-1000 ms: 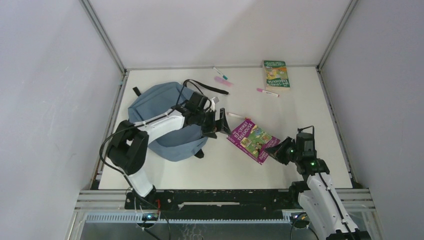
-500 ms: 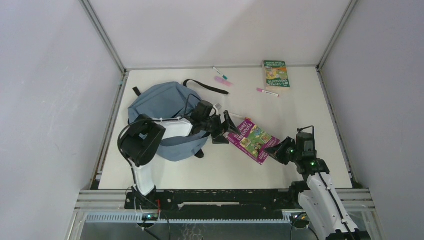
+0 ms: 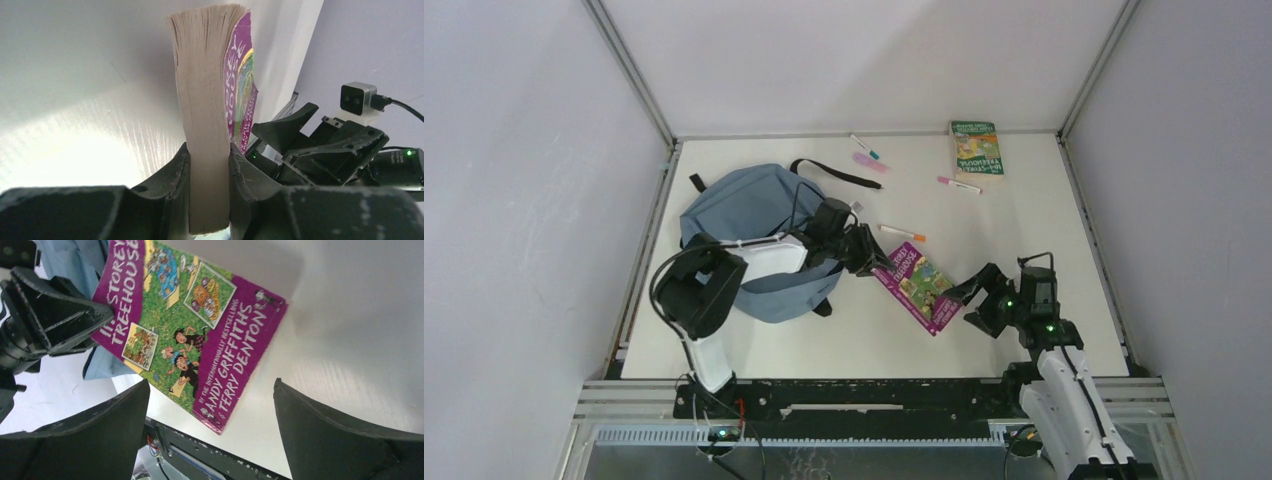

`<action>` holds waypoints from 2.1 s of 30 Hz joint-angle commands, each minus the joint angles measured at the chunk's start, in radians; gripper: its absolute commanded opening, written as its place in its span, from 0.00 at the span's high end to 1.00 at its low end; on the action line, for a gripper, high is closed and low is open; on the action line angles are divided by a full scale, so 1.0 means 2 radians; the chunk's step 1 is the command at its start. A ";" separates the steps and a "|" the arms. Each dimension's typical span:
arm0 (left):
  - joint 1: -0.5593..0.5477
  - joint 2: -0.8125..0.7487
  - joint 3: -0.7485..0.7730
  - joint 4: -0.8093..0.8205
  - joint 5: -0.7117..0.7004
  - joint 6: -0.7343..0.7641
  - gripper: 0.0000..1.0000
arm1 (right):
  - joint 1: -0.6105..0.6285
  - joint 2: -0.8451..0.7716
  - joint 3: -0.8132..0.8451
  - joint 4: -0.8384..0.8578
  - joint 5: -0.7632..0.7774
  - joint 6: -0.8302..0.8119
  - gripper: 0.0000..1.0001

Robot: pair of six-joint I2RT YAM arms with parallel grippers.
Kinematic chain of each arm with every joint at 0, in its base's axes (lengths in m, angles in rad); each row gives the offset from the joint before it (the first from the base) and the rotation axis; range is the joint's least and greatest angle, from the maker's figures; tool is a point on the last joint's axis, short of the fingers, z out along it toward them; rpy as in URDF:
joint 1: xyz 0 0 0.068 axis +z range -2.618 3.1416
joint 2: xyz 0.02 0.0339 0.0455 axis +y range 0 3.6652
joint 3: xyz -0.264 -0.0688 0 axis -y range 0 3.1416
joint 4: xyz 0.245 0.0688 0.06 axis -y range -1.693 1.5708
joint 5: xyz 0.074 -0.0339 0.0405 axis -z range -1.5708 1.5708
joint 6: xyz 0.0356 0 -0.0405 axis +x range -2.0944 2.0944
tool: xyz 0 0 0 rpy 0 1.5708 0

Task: Pack the student bag
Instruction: Pick up the book from the center of the board, then place the book in the student bag.

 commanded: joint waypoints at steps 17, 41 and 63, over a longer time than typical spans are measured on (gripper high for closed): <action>0.034 -0.161 0.018 0.110 0.061 -0.070 1.00 | -0.099 -0.019 -0.095 0.357 -0.297 0.221 0.00; 0.035 -0.185 -0.054 0.206 0.069 -0.114 1.00 | -0.022 0.098 -0.050 0.642 -0.172 0.381 0.70; 0.090 -0.297 -0.040 -0.437 -0.448 0.224 0.24 | -0.056 -0.003 0.080 0.168 -0.153 0.079 1.00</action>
